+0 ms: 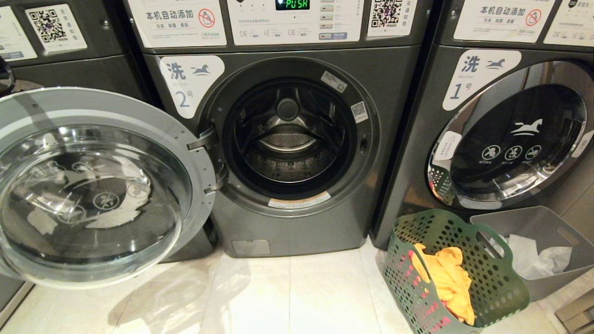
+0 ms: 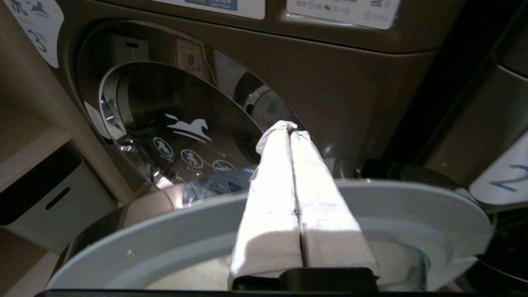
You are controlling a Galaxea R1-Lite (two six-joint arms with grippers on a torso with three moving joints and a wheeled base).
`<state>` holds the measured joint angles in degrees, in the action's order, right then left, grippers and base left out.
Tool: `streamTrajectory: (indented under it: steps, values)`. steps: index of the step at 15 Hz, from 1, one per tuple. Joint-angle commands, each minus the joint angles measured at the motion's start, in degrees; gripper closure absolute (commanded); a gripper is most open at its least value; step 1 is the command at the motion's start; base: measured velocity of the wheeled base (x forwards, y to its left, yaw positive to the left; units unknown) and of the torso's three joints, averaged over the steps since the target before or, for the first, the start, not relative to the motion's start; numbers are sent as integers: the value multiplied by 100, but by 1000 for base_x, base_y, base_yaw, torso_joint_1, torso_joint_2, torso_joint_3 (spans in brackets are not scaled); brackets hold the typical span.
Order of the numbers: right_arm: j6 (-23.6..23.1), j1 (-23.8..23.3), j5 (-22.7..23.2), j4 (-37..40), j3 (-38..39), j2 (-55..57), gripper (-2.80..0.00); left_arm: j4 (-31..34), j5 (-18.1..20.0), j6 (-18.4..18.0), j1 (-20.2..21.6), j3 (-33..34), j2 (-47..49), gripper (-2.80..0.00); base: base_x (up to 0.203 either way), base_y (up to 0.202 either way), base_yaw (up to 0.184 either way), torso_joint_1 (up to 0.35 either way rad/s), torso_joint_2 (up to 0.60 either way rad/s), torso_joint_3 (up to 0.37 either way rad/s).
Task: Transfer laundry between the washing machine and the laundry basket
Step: Close the washing machine door with the left hand
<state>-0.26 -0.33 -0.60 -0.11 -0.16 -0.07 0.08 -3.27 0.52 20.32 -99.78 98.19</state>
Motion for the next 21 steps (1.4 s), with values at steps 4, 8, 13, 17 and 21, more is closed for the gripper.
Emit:
streamTrajectory:
  steps: [4, 8, 13, 17, 21]
  values:
    - [9, -1, -2, -6, -2, 7, 0, 101, 513, 16, 387, -842, 1178, 0, 0, 0, 0, 0, 0, 0]
    - [26, 7, -2, -7, -2, 7, 0, 360, 655, 27, 542, -841, 1321, 0, 0, 0, 0, 0, 0, 0]
    - [26, -2, -2, -7, -2, 7, 0, 2120, 850, 26, 536, -850, 782, 0, 0, 0, 0, 0, 0, 0]
    - [23, 5, -2, -7, -2, 7, 0, 3337, 1281, 23, 361, -844, 114, 0, 0, 0, 0, 0, 0, 0]
    - [17, 6, -2, -7, -2, 7, 0, 5091, 1947, 34, -294, -841, -872, 0, 0, 0, 0, 0, 0, 0]
